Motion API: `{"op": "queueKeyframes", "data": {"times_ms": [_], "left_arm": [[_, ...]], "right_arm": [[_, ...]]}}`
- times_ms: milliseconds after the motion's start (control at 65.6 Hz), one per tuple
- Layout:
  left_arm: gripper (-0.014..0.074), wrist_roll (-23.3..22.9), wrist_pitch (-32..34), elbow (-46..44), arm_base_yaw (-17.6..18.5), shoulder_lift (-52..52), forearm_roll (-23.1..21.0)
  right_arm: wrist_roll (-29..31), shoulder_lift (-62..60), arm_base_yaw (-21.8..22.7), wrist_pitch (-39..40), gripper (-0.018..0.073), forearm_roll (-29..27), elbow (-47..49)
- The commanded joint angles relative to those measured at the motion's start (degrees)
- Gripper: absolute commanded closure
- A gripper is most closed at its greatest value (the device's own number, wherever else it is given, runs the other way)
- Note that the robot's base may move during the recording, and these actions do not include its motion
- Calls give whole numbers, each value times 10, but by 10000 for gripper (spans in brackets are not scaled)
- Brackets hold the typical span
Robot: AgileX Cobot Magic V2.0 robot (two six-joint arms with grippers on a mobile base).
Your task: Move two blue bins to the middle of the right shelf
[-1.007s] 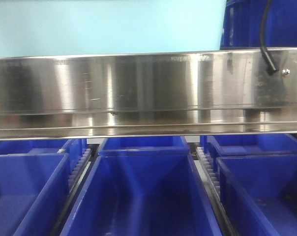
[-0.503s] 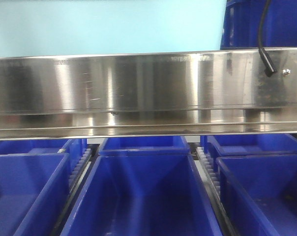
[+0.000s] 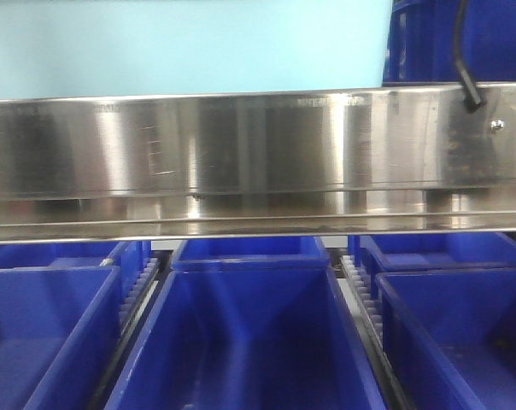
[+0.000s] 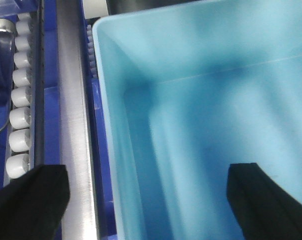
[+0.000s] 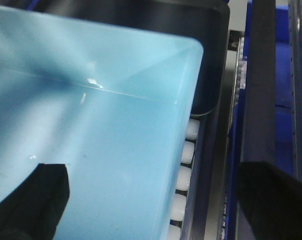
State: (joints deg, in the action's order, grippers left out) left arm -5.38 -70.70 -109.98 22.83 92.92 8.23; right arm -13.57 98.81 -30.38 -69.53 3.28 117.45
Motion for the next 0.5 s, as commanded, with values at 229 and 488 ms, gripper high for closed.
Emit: {"op": "queueKeyframes", "data": {"times_ms": [229, 488], "left_arm": [[78, 7, 7, -3, 2, -54, 14], [78, 7, 7, 50, 2, -56, 10]], "right_arm": [[2, -27, 0, -4, 1, 8, 1], [-27, -22, 0, -4, 1, -12, -14]]}}
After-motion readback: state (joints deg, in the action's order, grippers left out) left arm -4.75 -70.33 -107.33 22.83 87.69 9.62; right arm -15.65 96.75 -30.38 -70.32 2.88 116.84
